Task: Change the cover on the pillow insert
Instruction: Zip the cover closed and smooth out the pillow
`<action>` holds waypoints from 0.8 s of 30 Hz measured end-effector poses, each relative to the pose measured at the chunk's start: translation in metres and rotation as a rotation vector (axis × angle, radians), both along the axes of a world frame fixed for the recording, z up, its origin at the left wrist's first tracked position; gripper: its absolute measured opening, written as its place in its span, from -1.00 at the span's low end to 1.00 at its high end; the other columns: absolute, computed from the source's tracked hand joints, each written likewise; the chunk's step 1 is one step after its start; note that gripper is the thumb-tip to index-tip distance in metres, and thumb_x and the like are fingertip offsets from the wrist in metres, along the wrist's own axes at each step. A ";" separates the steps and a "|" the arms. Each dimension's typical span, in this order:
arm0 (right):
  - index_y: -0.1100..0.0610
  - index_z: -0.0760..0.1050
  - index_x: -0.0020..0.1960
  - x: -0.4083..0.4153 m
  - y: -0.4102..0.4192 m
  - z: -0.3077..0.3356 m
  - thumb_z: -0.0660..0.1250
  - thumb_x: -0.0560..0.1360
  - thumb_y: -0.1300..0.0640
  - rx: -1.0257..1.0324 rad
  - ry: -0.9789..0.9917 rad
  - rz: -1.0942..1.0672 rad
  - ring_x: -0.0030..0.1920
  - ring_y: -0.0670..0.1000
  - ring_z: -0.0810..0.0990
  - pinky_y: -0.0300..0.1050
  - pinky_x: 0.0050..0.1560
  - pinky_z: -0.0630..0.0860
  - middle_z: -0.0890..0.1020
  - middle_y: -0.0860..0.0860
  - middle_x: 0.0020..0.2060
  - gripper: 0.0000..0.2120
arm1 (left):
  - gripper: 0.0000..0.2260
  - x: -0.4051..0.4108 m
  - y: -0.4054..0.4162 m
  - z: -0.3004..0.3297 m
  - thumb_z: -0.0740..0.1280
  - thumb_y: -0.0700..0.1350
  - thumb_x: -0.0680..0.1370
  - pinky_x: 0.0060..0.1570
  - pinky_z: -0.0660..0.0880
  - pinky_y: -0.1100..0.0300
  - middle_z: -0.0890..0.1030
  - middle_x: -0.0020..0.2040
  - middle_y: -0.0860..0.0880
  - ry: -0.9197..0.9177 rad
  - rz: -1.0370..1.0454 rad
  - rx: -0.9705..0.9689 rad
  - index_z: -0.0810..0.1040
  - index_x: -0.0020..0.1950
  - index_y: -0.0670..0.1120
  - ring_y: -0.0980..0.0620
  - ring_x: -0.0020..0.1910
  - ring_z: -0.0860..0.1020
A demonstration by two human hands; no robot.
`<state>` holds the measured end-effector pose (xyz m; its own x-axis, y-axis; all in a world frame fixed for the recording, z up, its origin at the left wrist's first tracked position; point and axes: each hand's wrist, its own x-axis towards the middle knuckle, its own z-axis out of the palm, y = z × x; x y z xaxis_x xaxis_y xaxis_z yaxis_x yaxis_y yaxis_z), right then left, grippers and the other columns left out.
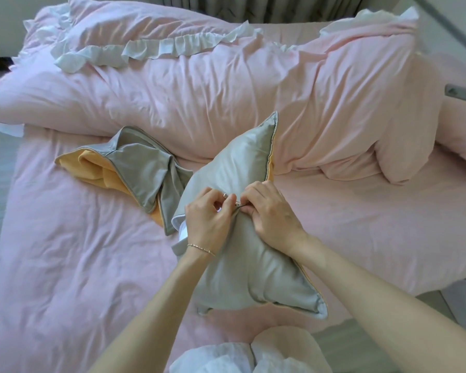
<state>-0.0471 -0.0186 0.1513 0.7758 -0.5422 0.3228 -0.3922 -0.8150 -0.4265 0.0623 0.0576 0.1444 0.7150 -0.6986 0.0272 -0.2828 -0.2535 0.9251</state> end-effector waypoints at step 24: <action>0.20 0.39 -0.21 -0.001 -0.011 0.012 0.36 0.39 -0.03 0.020 0.055 0.083 -0.22 -0.05 0.31 -0.16 -0.19 0.34 0.45 0.03 -0.26 -0.70 | -0.77 -0.004 0.000 -0.001 0.27 -0.01 0.41 -0.16 0.37 -0.01 0.38 -0.40 0.09 0.051 0.012 -0.070 0.30 -0.42 0.05 0.23 -0.37 0.40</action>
